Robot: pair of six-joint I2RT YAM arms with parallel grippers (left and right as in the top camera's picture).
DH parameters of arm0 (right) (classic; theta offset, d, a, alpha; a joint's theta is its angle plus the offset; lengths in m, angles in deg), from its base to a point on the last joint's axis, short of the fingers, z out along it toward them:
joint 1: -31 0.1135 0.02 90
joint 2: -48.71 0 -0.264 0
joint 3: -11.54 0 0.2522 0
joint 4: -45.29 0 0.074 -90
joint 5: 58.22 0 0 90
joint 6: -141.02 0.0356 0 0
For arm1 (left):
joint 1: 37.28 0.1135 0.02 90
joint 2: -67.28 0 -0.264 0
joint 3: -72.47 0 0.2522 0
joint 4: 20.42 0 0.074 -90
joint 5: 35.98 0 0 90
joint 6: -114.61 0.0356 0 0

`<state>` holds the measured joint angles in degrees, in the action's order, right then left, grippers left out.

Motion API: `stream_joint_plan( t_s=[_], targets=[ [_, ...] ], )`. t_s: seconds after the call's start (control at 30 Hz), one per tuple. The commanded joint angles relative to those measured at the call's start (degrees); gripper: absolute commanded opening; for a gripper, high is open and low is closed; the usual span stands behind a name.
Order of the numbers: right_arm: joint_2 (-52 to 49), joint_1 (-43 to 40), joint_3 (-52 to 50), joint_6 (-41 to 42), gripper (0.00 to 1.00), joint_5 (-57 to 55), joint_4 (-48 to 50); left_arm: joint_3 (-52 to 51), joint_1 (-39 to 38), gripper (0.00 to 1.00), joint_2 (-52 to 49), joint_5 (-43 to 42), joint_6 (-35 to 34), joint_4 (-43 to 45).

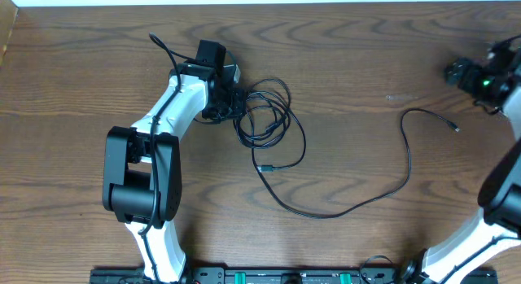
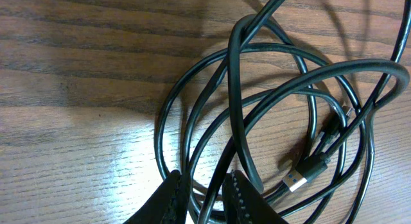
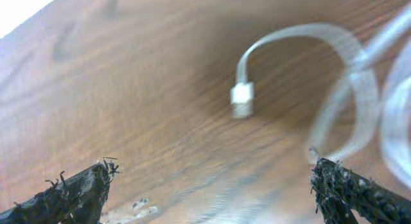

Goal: Untangle cables

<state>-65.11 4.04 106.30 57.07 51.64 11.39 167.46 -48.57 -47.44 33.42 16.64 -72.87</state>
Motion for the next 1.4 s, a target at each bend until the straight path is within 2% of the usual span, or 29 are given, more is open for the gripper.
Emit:
stream_joint_plan(
  t_s=[0.0, 0.5, 0.6, 0.73, 1.03, 1.2, 1.37],
  targets=[
    [2.99, -2.27, -0.09, 0.79, 0.99, -8.33, -0.68, -0.39, 0.07, 0.22, -1.01, 0.79, -0.31, 0.02],
    [-5.88, -7.56, -0.15, 0.76, 0.99, -10.71, 1.20, -0.39, 0.07, 0.23, -1.01, 0.79, -0.31, 0.02],
    [-8.26, -7.32, -0.15, 0.76, 0.99, -8.39, 2.49, -0.39, 0.07, 0.23, -1.01, 0.79, -0.31, 0.04],
    [-10.14, -6.14, -0.15, 0.74, 0.99, 1.60, 4.31, -0.39, 0.07, 0.23, -1.01, 0.79, -0.31, 0.07],
    [-10.21, -2.58, -0.15, 0.50, 0.99, 4.28, 6.05, -0.39, 0.07, 0.23, -1.03, 0.79, -0.31, 0.22],
    [-9.03, -2.54, -0.09, 4.15, 0.99, -1.01, 5.29, -0.39, 0.07, 0.23, -1.01, 0.79, -0.31, 0.22],
    [-1.62, -4.00, -0.09, 5.66, 0.99, -4.13, 3.56, -0.39, 0.07, 0.23, -1.03, 0.79, -0.31, 0.22]
  ],
)
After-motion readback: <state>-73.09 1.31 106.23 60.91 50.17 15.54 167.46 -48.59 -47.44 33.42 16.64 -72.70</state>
